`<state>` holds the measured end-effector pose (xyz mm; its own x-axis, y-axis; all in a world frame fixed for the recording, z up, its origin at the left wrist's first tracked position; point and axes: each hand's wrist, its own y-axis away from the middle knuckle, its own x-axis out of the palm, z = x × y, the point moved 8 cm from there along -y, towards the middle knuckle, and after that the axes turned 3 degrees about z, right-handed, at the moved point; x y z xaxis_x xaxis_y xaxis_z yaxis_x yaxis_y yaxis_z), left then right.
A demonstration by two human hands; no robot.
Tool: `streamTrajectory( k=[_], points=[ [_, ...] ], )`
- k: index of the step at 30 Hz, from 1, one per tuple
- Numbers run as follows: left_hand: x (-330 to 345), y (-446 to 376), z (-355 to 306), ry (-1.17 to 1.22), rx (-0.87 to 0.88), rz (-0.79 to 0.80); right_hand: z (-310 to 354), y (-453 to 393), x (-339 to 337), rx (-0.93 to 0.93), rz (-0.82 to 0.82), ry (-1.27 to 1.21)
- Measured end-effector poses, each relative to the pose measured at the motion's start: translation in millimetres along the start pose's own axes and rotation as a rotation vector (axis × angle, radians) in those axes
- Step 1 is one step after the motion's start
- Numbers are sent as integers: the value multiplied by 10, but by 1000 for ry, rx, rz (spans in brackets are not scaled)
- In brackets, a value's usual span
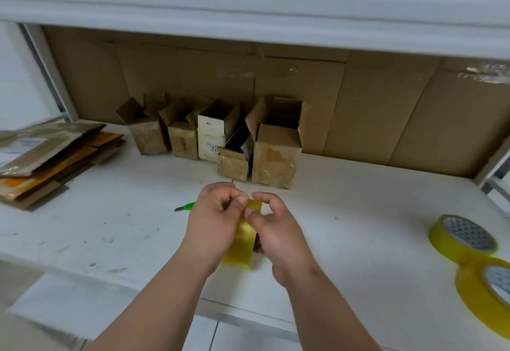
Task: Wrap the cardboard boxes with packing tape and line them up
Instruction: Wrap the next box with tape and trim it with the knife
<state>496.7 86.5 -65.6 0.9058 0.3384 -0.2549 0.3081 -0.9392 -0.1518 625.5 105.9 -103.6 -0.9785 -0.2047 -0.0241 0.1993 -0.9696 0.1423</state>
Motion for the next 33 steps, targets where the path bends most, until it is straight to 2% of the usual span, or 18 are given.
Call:
streamTrajectory(
  k=[3,5,7,10,13,17,24,33],
  points=[
    [-62,135,-121,-121,91,-15,153,97,27,-95,-24,157],
    [-114,210,-153,-140,118,-35,198,140,45,-114,-40,178],
    [-186,263,-133,-19,70,-42,218,203,60,-117,-51,134],
    [-312,296,-42,300,-102,-53,234,340,119,-155,-69,67],
    [-399,345,8,395,-165,-29,228,467,195,-171,-142,23],
    [-626,386,21,311,-150,13,237,610,365,-162,-244,1],
    [-1179,459,69,87,-48,32,215,794,916,-149,-270,31],
    [-1608,566,271,60,5,130,220,980,1427,-251,-300,113]
  ],
)
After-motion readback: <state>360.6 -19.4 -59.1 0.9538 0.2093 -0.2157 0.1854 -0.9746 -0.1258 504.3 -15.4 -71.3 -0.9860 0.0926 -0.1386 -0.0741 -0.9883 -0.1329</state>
